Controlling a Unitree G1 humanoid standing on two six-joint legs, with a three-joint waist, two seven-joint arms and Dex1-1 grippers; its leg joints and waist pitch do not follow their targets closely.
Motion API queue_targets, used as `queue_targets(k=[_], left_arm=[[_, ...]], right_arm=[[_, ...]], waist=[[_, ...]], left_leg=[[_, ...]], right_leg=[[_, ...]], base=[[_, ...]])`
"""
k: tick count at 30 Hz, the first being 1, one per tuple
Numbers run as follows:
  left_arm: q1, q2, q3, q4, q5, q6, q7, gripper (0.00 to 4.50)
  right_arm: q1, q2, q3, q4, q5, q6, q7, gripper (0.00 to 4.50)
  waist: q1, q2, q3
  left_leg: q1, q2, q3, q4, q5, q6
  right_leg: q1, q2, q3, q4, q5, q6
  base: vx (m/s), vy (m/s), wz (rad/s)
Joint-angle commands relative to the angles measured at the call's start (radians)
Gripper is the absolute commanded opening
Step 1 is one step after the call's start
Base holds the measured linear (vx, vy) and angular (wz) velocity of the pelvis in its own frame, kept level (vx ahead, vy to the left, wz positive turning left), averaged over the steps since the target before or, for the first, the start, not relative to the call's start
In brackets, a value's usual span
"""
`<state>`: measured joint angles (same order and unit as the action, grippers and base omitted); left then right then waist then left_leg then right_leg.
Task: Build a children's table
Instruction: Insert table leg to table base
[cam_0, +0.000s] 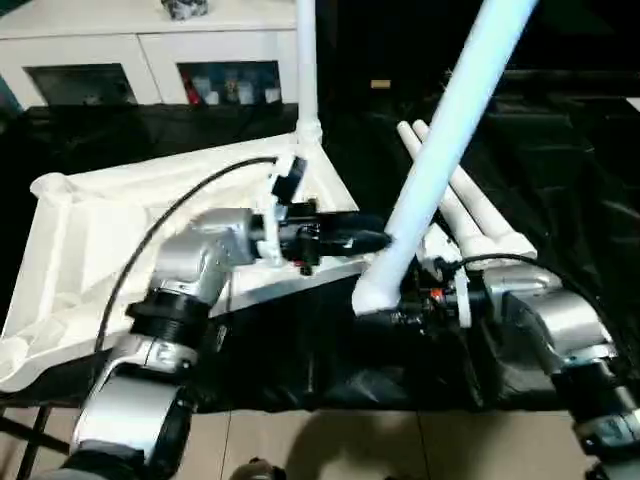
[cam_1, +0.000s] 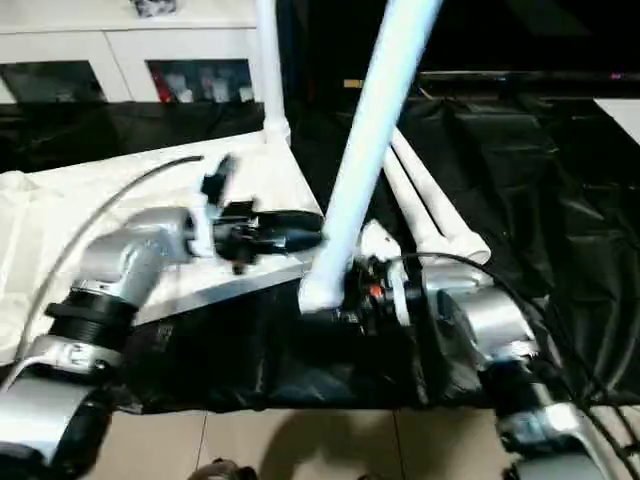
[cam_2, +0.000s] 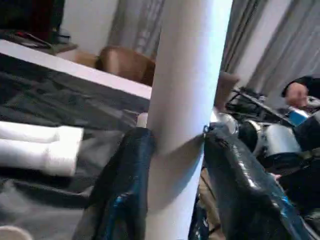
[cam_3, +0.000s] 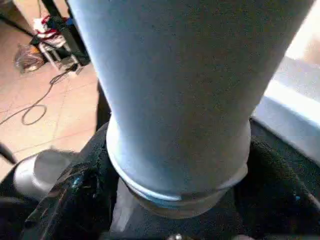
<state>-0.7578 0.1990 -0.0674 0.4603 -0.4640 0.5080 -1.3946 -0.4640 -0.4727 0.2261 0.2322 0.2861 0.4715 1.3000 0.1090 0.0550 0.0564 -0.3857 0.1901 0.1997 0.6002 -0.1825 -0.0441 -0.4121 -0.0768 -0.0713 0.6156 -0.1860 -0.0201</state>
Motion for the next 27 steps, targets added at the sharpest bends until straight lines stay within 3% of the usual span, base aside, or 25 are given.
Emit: queue_targets(k=[1,2,3,6,10,14,15,21,27], left_arm=[[-0.02,-0.02,-0.019,-0.041,-0.018,0.017,0.002,2.28],[-0.019,-0.026,-0.02,-0.046,-0.023,0.02,0.002,2.33],[-0.017,-0.047,-0.014,-0.068,-0.046,0.042,0.011,2.36],[-0.007,-0.064,-0.007,-0.109,-0.078,0.076,0.032,2.73],[0.006,-0.069,-0.011,-0.151,-0.104,0.117,0.037,2.75],[0.033,-0.097,-0.01,-0.183,-0.08,0.095,0.103,2.75],[0.026,-0.114,0.024,-0.177,-0.092,0.117,0.166,2.47],[0.028,-0.142,0.094,-0.183,-0.104,0.135,0.327,2.1],[0.062,-0.151,0.122,-0.209,-0.117,0.142,0.387,1.96]], right_arm=[[0.004,-0.009,0.02,-0.044,0.012,0.03,0.012,2.77],[0.006,-0.012,0.022,-0.05,0.013,0.037,0.015,2.77],[0.01,-0.017,0.026,-0.061,0.013,0.05,0.017,2.77],[0.014,-0.024,0.028,-0.073,0.017,0.066,0.013,2.77],[0.02,-0.032,0.03,-0.084,0.017,0.08,0.014,2.77],[0.023,-0.039,0.035,-0.096,0.013,0.093,0.011,2.77],[0.02,-0.04,0.034,-0.101,0.015,0.095,0.01,2.77],[0.01,-0.037,0.026,-0.098,0.017,0.083,-0.004,2.76],[0.007,-0.029,0.015,-0.108,0.026,0.097,-0.024,2.75]], waist=[[0.002,-0.008,-0.075],[0.003,0.0,-0.074],[0.003,0.001,-0.076],[0.004,-0.001,-0.077],[0.003,-0.002,-0.078],[0.003,-0.008,-0.077],[0.004,-0.008,-0.077],[0.005,-0.014,-0.076],[0.004,-0.005,-0.079]], left_leg=[[0.012,0.038,-0.023,-0.054,-0.123,0.093],[0.013,0.038,-0.024,-0.054,-0.128,0.09],[0.016,0.041,-0.024,-0.054,-0.133,0.084],[0.015,0.043,-0.025,-0.054,-0.131,0.082],[0.013,0.039,-0.025,-0.052,-0.116,0.092],[0.013,0.041,-0.025,-0.052,-0.117,0.092],[0.013,0.039,-0.024,-0.051,-0.119,0.088],[0.012,0.038,-0.026,-0.051,-0.116,0.088],[0.011,0.038,-0.026,-0.048,-0.102,0.099]], right_leg=[[0.066,-0.067,0.042,-0.072,-0.127,-0.252],[0.066,-0.067,0.041,-0.074,-0.141,-0.249],[0.065,-0.066,0.042,-0.074,-0.152,-0.245],[0.066,-0.066,0.042,-0.073,-0.137,-0.249],[0.067,-0.064,0.041,-0.07,-0.111,-0.252],[0.067,-0.064,0.042,-0.074,-0.14,-0.236],[0.068,-0.064,0.041,-0.075,-0.154,-0.233],[0.067,-0.064,0.04,-0.078,-0.179,-0.216],[0.065,-0.061,0.039,-0.076,-0.148,-0.218]], base=[[0.0,0.0,0.0],[0.0,0.0,0.0],[0.0,0.0,0.0],[0.0,0.0,0.0],[0.0,0.0,0.0],[0.0,0.0,0.0],[0.0,0.0,0.0],[0.0,0.0,0.0],[0.0,0.0,0.0]])
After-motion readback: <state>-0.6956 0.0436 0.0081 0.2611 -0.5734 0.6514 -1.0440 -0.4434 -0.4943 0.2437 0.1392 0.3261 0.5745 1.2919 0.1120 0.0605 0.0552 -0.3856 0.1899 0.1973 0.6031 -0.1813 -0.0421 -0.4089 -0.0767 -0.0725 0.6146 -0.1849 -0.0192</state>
